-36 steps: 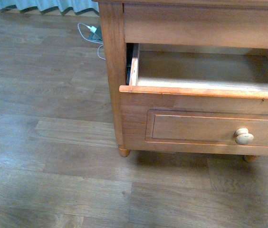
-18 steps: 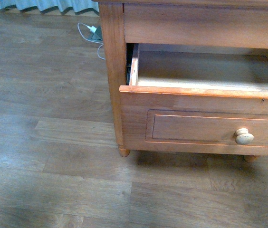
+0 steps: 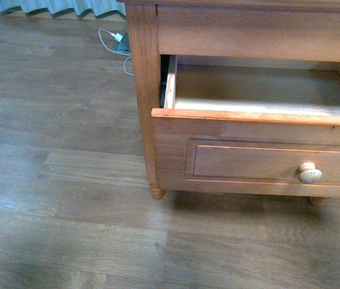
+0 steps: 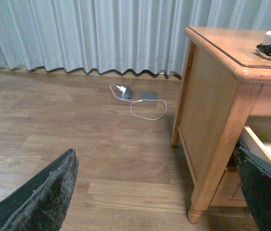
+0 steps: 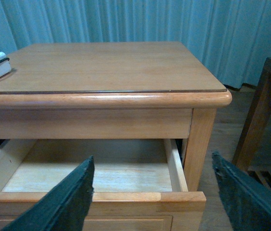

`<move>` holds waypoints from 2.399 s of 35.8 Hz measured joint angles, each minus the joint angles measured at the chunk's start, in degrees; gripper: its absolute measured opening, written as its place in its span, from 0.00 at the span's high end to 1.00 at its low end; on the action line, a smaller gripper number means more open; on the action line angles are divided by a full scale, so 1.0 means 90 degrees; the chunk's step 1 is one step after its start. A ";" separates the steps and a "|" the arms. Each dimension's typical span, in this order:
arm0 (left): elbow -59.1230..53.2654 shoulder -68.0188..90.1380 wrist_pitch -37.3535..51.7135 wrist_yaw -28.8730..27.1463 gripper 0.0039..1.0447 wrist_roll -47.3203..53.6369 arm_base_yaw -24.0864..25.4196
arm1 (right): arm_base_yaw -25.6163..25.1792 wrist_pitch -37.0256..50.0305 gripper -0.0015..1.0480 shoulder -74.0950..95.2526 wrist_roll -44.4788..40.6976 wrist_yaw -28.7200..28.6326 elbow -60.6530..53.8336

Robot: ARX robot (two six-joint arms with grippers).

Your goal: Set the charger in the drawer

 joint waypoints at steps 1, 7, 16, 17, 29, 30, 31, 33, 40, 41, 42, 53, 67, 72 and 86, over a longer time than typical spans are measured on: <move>0.0000 0.0000 0.0000 0.0000 0.06 0.0000 0.0000 | 0.0000 0.0000 0.24 0.0000 0.0000 0.0000 0.0000; 0.0000 0.0000 0.0000 0.0000 0.06 0.0000 0.0000 | 0.0002 0.0000 0.08 0.0000 0.0002 0.0000 0.0000; 0.0000 0.0000 0.0000 0.0000 0.06 0.0000 0.0000 | 0.0002 0.0000 0.09 0.0000 0.0000 0.0000 0.0000; 0.0000 0.0000 0.0000 0.0000 0.06 0.0000 0.0000 | 0.0002 0.0000 0.09 0.0000 0.0000 0.0000 0.0000; 0.0000 0.0000 0.0000 0.0000 0.06 0.0000 0.0000 | 0.0002 0.0000 0.09 0.0000 0.0000 0.0000 0.0000; 0.0000 0.0000 0.0000 0.0000 0.06 0.0000 0.0000 | 0.0002 0.0000 0.09 0.0000 0.0000 0.0000 0.0000; 0.0000 0.0000 0.0000 0.0000 0.06 0.0000 0.0000 | 0.0002 0.0000 0.09 0.0000 0.0000 0.0000 0.0000; 0.0000 0.0000 0.0000 0.0000 0.06 0.0000 0.0000 | 0.0002 0.0000 0.09 0.0000 0.0000 0.0000 0.0000; 0.0000 0.0000 0.0000 0.0000 0.06 0.0000 0.0000 | 0.0002 0.0000 0.09 0.0000 0.0000 0.0000 0.0000; 0.0000 0.0000 0.0000 0.0000 0.06 0.0000 0.0000 | 0.0002 0.0000 0.09 0.0000 0.0000 0.0000 0.0000; 0.0000 0.0000 0.0000 0.0000 0.06 0.0000 0.0000 | 0.0002 0.0000 0.09 0.0000 0.0000 0.0000 0.0000; 0.0393 0.2254 0.1008 -0.0670 0.06 -0.0648 -0.0823 | 0.0002 0.0000 0.09 0.0000 -0.0002 0.0000 0.0000; 0.3113 0.7283 0.3147 0.0678 0.06 -0.0447 -0.1273 | 0.0002 0.0000 0.09 0.0000 -0.0005 0.0002 0.0000; 0.3883 0.8099 0.3245 0.0697 0.06 -0.0427 -0.1586 | 0.0002 0.0000 0.09 0.0000 -0.0005 0.0002 0.0000; 0.6011 1.0040 0.3172 0.0561 0.06 -0.0617 -0.2089 | 0.0005 0.0000 0.09 0.0000 -0.0005 0.0002 0.0000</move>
